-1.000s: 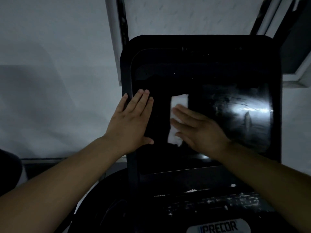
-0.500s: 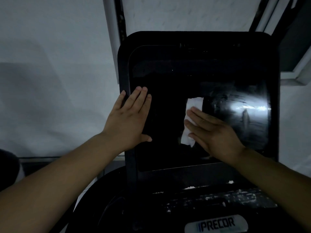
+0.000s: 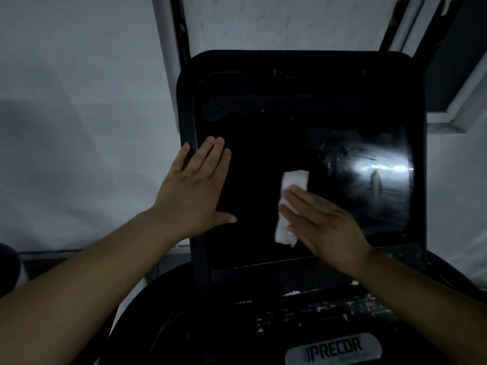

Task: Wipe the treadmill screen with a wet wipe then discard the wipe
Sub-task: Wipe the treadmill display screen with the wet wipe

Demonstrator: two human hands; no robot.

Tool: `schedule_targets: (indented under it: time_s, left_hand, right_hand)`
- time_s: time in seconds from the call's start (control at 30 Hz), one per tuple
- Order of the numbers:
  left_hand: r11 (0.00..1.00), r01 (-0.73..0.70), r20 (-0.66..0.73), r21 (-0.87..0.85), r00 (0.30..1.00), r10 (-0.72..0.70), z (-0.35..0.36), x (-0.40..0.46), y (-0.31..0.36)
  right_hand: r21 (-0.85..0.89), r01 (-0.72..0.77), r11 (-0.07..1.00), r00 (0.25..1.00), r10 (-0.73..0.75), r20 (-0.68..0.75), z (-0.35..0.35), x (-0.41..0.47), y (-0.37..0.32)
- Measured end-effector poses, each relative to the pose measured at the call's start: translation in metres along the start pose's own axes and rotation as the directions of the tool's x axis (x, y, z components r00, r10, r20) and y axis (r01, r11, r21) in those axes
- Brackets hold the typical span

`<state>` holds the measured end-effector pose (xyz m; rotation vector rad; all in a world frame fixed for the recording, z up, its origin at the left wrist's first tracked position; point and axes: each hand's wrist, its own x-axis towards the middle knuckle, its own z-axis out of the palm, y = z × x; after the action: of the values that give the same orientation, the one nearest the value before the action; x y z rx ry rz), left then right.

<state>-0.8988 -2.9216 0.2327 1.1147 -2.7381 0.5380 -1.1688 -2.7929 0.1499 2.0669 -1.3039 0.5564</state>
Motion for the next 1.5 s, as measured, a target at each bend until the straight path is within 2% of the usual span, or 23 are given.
schedule_targets:
  time_s: [0.17,0.4,0.57,0.73,0.83,1.0,1.13,1.33,1.5]
  left_hand:
    - [0.999,-0.005,0.016,-0.033,1.000,0.006,0.000,0.001,-0.002]
    - [0.999,-0.034,-0.038,-0.031,0.999,0.033,0.004,-0.001,-0.003]
    - [1.000,-0.028,-0.006,-0.006,1.000,0.028,0.003,-0.001,-0.002]
    - [0.999,-0.011,-0.005,0.040,1.000,0.011,0.003,-0.001,0.000]
    - [0.999,-0.003,0.003,0.050,1.000,0.002,0.003,-0.001,0.002]
    - [1.000,-0.010,-0.029,0.011,1.000,0.010,0.005,-0.001,0.001]
    - [1.000,-0.007,0.001,0.012,1.000,0.007,0.003,0.000,0.001]
    - [0.999,0.013,0.025,0.044,1.000,-0.015,0.002,0.000,0.003]
    - [1.000,-0.008,-0.048,-0.005,0.999,0.008,0.007,0.000,0.002]
  right_hand:
    - [-0.017,-0.059,0.998,0.998,0.058,-0.028,0.008,0.008,-0.013]
    - [0.046,0.054,0.997,0.996,-0.051,-0.075,0.039,0.073,-0.063]
    - [-0.006,0.092,0.996,0.995,-0.093,-0.044,0.025,0.059,-0.027]
    - [-0.092,-0.015,0.996,1.000,0.012,-0.029,-0.002,0.031,0.014]
    - [-0.116,-0.066,0.991,0.996,0.059,-0.062,0.003,0.031,0.010]
    - [-0.029,0.027,0.999,0.999,-0.028,-0.046,0.026,0.051,-0.023]
    - [-0.071,0.061,0.996,0.997,-0.064,-0.034,0.016,0.049,-0.006]
    - [-0.143,-0.061,0.988,0.998,0.064,0.018,-0.010,0.029,0.042]
    - [-0.099,-0.103,0.990,0.995,0.103,-0.013,0.000,0.044,0.015]
